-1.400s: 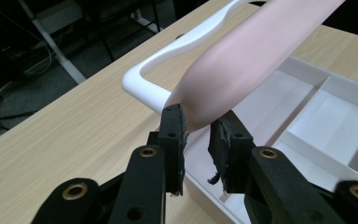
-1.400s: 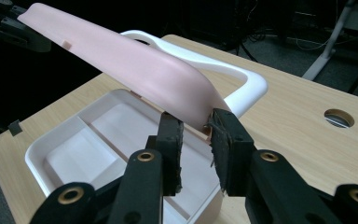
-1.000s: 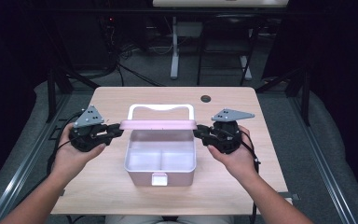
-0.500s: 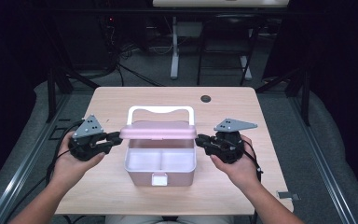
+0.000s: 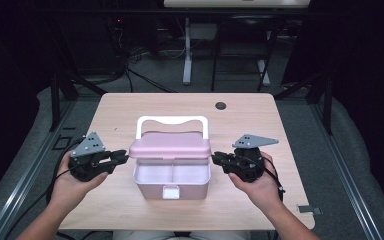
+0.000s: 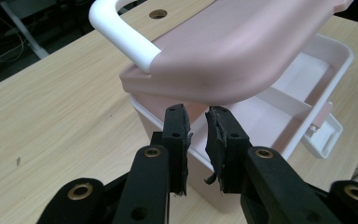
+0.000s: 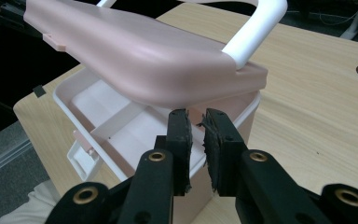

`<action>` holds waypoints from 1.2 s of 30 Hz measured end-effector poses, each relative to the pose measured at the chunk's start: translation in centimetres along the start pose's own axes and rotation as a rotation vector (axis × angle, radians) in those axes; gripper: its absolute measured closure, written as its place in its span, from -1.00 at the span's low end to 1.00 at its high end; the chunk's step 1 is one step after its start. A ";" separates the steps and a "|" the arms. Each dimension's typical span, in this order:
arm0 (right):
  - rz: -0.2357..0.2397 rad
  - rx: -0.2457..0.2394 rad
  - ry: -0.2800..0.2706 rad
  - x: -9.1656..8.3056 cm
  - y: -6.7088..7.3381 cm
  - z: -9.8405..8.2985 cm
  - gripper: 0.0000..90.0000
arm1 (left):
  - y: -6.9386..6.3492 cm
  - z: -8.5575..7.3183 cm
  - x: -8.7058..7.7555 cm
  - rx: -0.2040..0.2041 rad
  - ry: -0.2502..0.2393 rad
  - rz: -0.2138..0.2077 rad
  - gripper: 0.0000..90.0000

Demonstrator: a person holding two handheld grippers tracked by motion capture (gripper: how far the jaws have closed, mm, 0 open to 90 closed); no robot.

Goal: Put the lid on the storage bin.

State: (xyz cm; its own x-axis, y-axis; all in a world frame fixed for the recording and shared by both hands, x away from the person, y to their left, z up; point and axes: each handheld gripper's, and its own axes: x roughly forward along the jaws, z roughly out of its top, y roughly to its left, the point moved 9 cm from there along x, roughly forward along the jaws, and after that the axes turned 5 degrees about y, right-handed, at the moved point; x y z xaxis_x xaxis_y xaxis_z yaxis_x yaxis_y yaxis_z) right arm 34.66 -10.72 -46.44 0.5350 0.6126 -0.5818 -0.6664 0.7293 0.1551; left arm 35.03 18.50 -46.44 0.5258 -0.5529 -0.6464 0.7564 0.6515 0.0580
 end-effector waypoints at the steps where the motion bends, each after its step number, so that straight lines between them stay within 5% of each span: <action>1: 0.000 0.000 0.002 0.0 0.0 -0.2 0.77 | 0.0 -0.2 0.0 -0.001 0.000 -0.003 0.71; 17: 0.002 0.044 -0.003 -0.4 -0.9 -1.4 0.78 | -0.9 -3.0 0.9 -0.007 0.067 -0.038 0.70; 36: -0.033 0.075 0.020 0.2 -2.6 -2.1 0.78 | 1.4 -3.2 1.2 -0.061 0.057 -0.006 0.63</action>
State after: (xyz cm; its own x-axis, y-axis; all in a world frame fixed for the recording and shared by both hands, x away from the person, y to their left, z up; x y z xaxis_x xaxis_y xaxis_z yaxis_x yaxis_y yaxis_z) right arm 35.41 -13.18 -48.68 0.5451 0.5824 -0.6030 -0.6075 0.7701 0.1947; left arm 35.51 20.43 -49.54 0.4971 -0.5273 -0.6891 0.7333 0.6798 0.0088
